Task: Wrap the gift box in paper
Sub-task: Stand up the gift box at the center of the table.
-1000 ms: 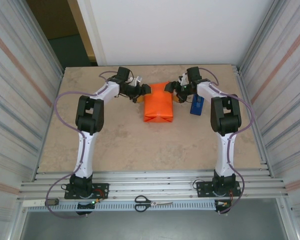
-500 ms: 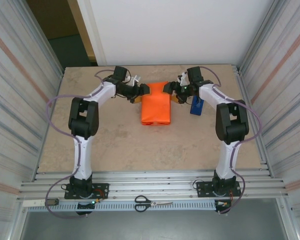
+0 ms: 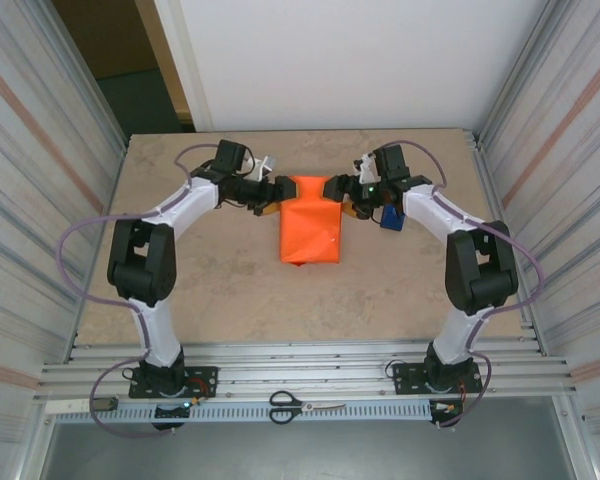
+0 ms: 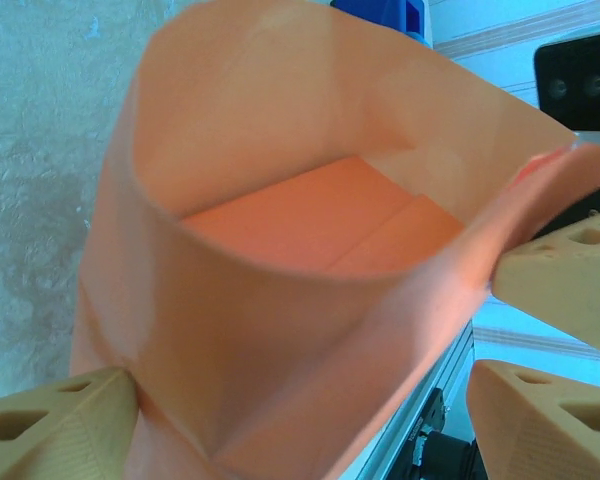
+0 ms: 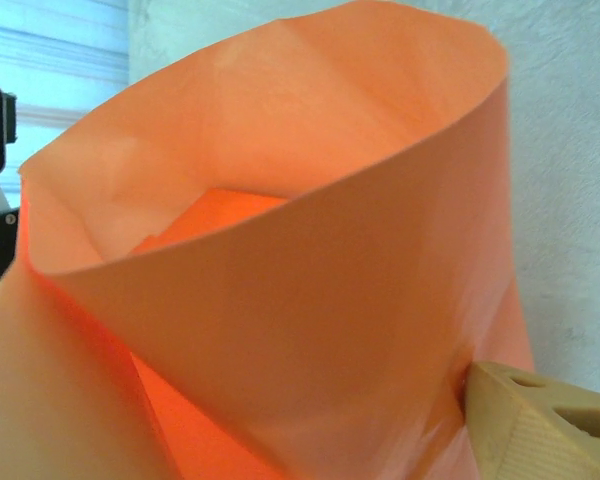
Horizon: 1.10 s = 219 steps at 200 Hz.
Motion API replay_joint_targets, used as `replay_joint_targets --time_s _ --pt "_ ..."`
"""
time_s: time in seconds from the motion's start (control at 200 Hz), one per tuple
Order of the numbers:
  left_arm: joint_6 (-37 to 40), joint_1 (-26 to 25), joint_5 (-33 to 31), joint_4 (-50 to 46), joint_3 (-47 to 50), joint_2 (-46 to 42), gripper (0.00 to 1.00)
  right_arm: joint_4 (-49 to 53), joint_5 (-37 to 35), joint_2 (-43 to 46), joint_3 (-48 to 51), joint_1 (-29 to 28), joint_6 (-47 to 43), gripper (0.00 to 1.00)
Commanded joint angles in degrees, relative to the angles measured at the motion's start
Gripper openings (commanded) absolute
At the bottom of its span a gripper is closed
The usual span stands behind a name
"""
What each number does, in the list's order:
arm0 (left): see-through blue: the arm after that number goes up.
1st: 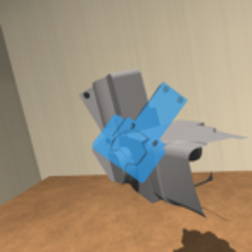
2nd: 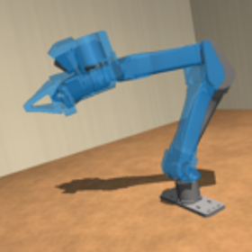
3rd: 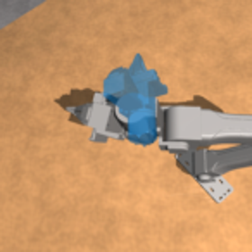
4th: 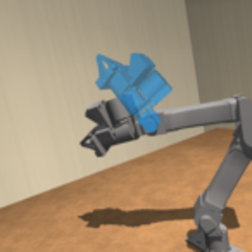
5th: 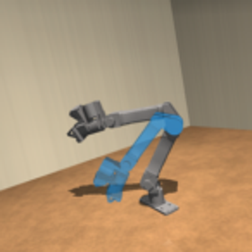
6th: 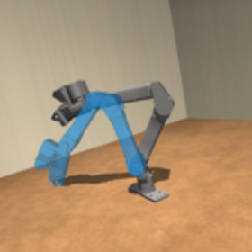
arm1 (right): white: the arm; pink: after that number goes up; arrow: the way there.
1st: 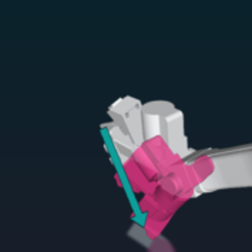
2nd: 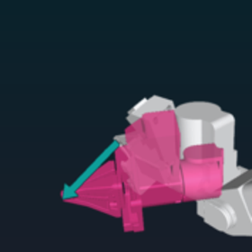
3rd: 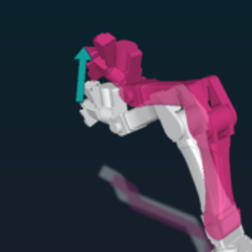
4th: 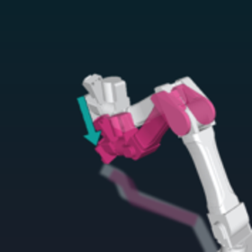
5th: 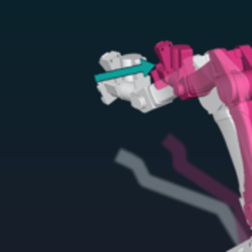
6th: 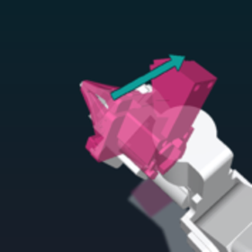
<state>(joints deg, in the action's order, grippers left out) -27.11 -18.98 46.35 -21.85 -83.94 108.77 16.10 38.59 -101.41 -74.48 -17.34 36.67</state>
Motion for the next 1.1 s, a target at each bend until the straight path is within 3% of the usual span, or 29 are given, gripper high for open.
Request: replay_joint_targets --time_s 0.0,0.732,1.092 --pt "-0.35 -1.27 1.61 3.83 5.68 -6.38 0.85 -2.47 0.65 5.61 3.31 -1.86 0.08 0.84" --pt "-2.38 -4.10 -1.91 6.55 24.78 -23.87 0.92 -1.13 -4.42 19.74 17.25 -7.69 -3.06 0.87" --pt "0.10 -4.15 -5.90 5.96 25.12 -26.09 0.97 0.97 -17.32 21.71 17.62 -11.97 -6.57 0.90"
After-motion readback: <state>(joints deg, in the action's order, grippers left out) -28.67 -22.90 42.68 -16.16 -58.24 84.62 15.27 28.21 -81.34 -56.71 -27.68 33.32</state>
